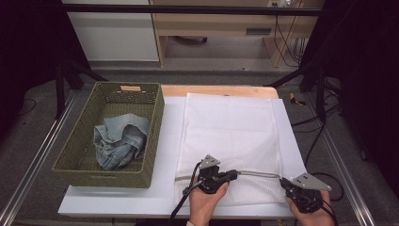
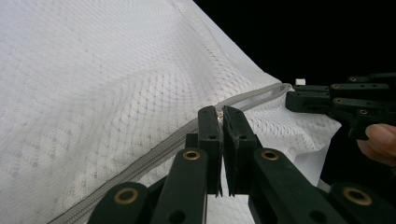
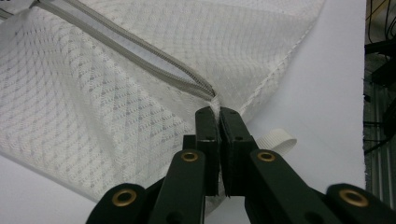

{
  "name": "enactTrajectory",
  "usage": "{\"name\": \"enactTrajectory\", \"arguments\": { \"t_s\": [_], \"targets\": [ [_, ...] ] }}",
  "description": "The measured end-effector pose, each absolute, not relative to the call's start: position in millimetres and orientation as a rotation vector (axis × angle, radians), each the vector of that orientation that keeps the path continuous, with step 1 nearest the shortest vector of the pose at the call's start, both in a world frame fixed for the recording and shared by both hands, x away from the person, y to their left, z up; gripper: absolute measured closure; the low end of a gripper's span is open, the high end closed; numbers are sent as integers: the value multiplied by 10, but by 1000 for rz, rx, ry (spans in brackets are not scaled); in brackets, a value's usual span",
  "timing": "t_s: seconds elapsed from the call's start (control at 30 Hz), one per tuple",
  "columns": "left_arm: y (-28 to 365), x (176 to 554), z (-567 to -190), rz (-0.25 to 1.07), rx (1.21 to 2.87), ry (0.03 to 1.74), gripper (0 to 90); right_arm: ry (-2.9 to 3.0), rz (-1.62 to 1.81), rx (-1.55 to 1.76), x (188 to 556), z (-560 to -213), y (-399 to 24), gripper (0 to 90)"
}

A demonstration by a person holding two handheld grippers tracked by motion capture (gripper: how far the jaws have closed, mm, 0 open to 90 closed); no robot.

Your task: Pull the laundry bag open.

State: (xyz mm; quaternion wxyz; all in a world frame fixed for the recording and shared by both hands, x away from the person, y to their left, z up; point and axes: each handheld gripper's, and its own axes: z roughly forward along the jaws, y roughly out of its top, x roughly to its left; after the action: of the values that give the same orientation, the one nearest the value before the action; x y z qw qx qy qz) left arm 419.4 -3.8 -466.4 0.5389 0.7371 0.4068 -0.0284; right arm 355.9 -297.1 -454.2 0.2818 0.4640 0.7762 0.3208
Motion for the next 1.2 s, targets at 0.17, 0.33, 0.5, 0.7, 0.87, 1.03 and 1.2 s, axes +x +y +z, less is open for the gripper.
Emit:
{"name": "enactTrajectory", "arguments": {
  "t_s": [0.17,0.33,0.5,0.7,0.87,1.03,1.2],
  "targets": [
    [16,4214,-4643,-55,1748,985,868,2084,855,1242,3560,-4544,-2968,876],
    [120,4224,-4588,-34,1743,993,868,2082,856,1250,3559,-4544,-2981,876],
    [274,4248,-4566,-26,1727,1010,867,2079,855,1255,3560,-4544,-2987,877],
    [366,4237,-4568,-4,1729,1021,868,2083,850,1267,3563,-4547,-2983,877],
    [399,4216,-4564,1,1730,1019,868,2082,850,1272,3562,-4549,-2987,877],
    [405,4206,-4584,2,1741,1024,868,2086,850,1267,3560,-4548,-2981,877],
    [406,4197,-4598,14,1753,1028,868,2089,845,1261,3560,-4551,-2981,877]
  ]
}}
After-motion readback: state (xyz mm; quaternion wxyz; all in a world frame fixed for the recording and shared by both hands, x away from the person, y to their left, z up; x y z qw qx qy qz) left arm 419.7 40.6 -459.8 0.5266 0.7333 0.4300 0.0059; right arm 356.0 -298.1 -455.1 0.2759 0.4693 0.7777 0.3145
